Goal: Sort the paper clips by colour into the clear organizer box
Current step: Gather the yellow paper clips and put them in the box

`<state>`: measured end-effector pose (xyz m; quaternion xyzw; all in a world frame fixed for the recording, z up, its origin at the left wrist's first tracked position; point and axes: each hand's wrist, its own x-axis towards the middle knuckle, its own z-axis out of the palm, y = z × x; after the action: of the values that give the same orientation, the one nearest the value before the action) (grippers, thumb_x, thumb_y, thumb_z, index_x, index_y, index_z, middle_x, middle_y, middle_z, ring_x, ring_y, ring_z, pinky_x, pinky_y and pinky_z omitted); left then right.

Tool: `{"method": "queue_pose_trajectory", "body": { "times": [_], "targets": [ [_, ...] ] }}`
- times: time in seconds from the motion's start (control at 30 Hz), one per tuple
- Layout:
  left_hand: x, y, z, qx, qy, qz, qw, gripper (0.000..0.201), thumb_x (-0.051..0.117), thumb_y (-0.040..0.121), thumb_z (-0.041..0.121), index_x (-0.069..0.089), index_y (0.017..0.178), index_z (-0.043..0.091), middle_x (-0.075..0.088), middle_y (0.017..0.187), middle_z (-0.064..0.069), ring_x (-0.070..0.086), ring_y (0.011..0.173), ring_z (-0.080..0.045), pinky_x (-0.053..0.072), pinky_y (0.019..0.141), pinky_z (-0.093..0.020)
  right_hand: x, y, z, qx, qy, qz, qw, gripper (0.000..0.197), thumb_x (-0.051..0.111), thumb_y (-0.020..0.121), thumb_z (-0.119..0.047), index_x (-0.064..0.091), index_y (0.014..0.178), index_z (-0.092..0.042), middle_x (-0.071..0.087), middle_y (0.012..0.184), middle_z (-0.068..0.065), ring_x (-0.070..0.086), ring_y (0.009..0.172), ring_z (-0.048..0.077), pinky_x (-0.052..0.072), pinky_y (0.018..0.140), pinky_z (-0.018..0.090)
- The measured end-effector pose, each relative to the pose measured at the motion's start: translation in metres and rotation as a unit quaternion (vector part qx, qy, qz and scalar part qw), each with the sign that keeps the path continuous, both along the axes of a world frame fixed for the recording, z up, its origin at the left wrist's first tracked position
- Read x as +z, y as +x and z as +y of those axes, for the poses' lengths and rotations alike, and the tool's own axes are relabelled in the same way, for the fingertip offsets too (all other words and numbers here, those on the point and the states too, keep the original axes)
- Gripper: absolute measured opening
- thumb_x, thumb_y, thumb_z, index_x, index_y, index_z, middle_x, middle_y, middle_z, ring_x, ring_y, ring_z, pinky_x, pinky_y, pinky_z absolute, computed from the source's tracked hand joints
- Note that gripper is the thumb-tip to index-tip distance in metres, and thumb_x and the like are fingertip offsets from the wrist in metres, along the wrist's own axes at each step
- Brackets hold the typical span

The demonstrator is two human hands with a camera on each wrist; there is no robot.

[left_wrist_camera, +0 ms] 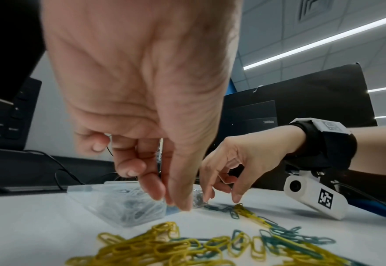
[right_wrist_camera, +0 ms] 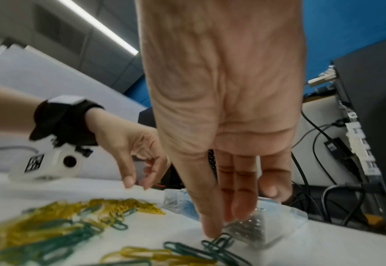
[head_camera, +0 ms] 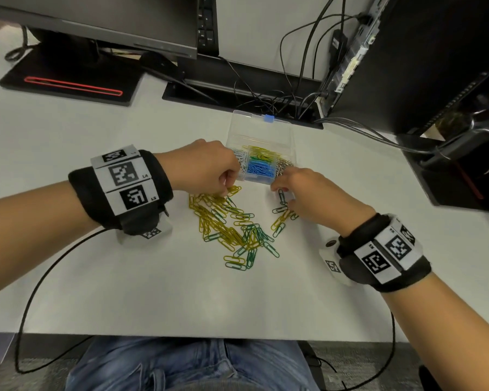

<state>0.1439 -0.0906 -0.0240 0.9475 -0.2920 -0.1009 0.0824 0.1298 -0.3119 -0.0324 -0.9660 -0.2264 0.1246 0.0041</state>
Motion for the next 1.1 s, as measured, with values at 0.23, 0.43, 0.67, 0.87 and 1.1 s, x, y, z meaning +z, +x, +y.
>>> {"method": "queue_pose_trajectory", "body": {
  "times": [0.23,0.43,0.67,0.87,1.1],
  "targets": [
    [0.000,0.026,0.013,0.128,-0.051,-0.043,0.990,0.015,0.064,0.087,0.028,0.062,0.095,0.016,0.059,0.091,0.000,0.053,0.083,-0.018,0.039,0.067,-0.029,0.002,-0.005,0.003,-0.033,-0.031,0.009,0.999,0.015,0.058,0.086,-0.009,0.048,0.088,-0.019,0.055,0.093,0.007,0.055,0.079,0.024,0.038,0.056,0.025],
    [-0.003,0.054,0.012,0.233,-0.147,0.071,0.959,0.024,0.062,0.090,0.024,0.065,0.105,0.005,0.064,0.082,0.000,0.056,0.083,-0.015,0.040,0.075,-0.028,-0.001,-0.001,0.011,-0.050,-0.027,0.056,0.997,0.022,0.068,0.084,-0.017,0.060,0.101,-0.007,0.058,0.101,0.010,0.056,0.084,0.024,0.044,0.066,0.029],
    [-0.010,0.067,0.005,0.261,-0.192,0.160,0.933,0.014,0.061,0.091,0.022,0.060,0.099,0.011,0.070,0.074,0.001,0.060,0.078,-0.011,0.043,0.081,-0.030,-0.008,0.004,0.016,0.004,0.012,0.025,1.000,0.017,0.050,0.081,0.005,0.062,0.082,-0.006,0.061,0.085,0.009,0.058,0.079,0.025,0.050,0.066,0.033],
    [-0.013,0.071,0.006,0.272,-0.188,0.223,0.917,0.013,0.061,0.091,0.026,0.067,0.087,0.016,0.072,0.076,0.004,0.053,0.073,-0.008,0.041,0.070,-0.025,-0.006,0.009,0.013,0.008,0.067,0.039,0.997,0.022,0.052,0.079,0.007,0.063,0.077,-0.013,0.057,0.078,0.001,0.055,0.075,0.019,0.040,0.065,0.023],
    [-0.015,0.077,0.008,0.254,-0.177,0.241,0.920,0.021,0.061,0.091,0.026,0.070,0.090,0.008,0.072,0.082,0.001,0.054,0.077,-0.009,0.039,0.073,-0.026,0.012,0.021,0.004,-0.021,0.164,0.033,0.986,0.016,0.061,0.080,0.004,0.071,0.078,-0.009,0.063,0.079,0.000,0.057,0.075,0.012,0.045,0.067,0.012]
  ]
}}
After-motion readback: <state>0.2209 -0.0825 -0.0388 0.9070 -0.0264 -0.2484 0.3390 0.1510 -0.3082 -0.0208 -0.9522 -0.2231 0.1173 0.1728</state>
